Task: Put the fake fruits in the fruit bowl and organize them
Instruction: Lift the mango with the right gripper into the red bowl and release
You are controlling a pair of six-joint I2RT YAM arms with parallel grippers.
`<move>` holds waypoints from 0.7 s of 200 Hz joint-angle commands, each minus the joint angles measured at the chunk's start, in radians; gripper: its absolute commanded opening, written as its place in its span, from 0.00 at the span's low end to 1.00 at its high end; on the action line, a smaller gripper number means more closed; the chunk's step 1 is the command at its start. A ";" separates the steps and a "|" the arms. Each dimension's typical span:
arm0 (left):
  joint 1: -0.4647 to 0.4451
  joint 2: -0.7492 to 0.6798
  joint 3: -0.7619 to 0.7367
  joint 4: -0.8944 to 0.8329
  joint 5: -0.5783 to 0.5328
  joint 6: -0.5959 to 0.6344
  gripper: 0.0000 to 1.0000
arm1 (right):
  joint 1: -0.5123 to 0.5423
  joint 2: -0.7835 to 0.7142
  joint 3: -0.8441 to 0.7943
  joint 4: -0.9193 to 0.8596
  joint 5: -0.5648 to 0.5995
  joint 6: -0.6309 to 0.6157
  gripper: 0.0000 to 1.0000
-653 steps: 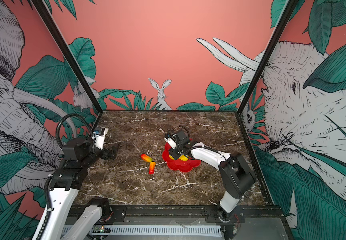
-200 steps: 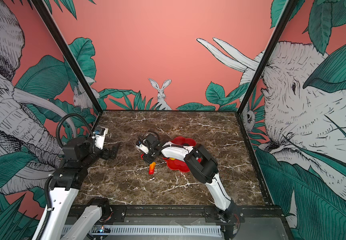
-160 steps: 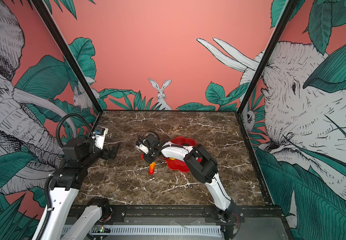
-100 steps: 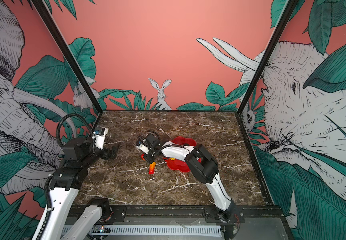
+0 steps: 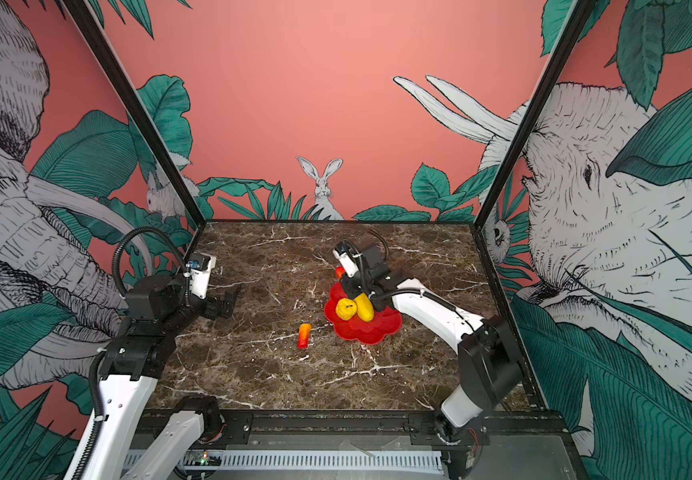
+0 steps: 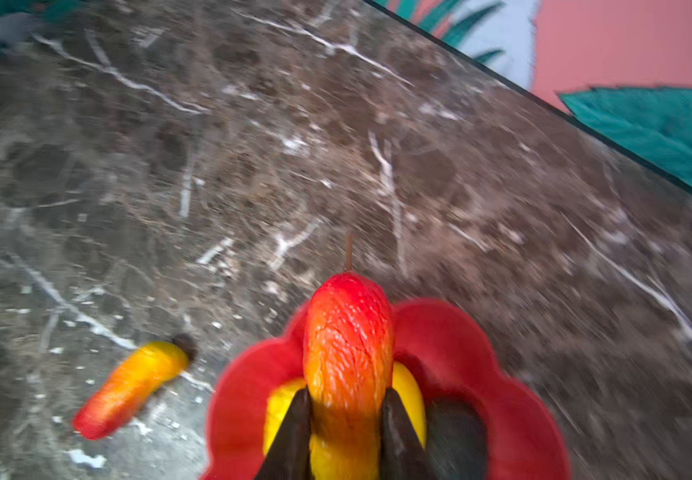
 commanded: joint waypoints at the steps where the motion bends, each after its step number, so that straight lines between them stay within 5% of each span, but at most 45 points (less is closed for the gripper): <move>1: 0.004 -0.005 -0.010 -0.008 0.005 0.019 1.00 | -0.055 -0.093 -0.109 0.003 0.197 0.099 0.00; 43: 0.004 -0.001 -0.010 -0.008 0.007 0.017 1.00 | -0.128 -0.192 -0.250 0.000 0.250 0.231 0.00; 140: 0.004 -0.001 -0.009 -0.008 0.009 0.017 1.00 | -0.130 -0.053 -0.313 0.134 0.178 0.373 0.00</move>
